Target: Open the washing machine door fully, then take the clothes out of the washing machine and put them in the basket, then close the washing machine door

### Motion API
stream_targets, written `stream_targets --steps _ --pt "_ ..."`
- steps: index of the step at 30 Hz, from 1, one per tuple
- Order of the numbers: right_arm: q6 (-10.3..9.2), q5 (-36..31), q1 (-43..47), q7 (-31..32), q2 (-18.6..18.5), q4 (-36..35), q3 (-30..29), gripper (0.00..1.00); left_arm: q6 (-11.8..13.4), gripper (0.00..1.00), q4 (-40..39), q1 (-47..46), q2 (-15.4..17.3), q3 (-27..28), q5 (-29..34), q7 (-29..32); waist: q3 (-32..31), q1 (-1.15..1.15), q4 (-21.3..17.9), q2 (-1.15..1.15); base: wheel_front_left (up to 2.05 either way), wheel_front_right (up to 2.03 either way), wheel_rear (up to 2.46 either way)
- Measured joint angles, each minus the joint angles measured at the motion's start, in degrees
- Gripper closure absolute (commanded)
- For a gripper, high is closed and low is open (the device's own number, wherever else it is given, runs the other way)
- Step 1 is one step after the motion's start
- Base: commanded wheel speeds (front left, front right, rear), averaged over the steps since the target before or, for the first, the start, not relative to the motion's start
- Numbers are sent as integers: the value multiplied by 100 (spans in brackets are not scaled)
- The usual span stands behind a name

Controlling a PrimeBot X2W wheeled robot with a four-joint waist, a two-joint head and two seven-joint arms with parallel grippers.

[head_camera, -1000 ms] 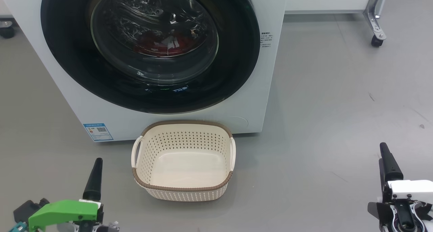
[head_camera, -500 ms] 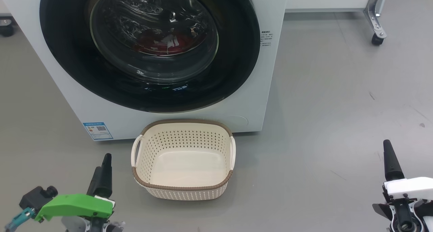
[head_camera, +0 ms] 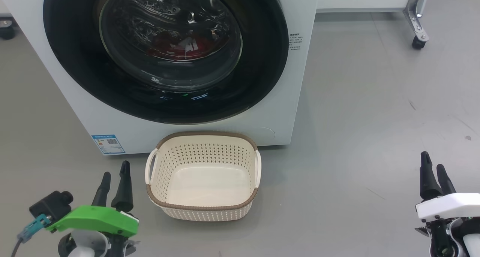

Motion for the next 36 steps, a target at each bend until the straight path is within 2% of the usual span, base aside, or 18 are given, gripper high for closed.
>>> stream_targets --steps 9,11,29,36 --pt "-163 -922 0 -191 -99 -57 192 0 176 0 -37 -15 25 -241 1017 -192 1 0 -1 0 0 0 0" --pt "-212 -1301 0 -274 -133 -114 264 0 230 0 -47 -15 21 -326 1362 -271 5 0 -6 0 0 0 0" --pt "-363 -2688 114 -631 -138 -179 601 0 379 0 -40 -14 -13 -588 2803 -622 6 0 -26 0 0 0 0" --pt "-364 -3198 119 -771 -136 -212 734 0 438 0 -33 -14 -41 -687 3289 -768 29 0 -34 0 0 0 0"
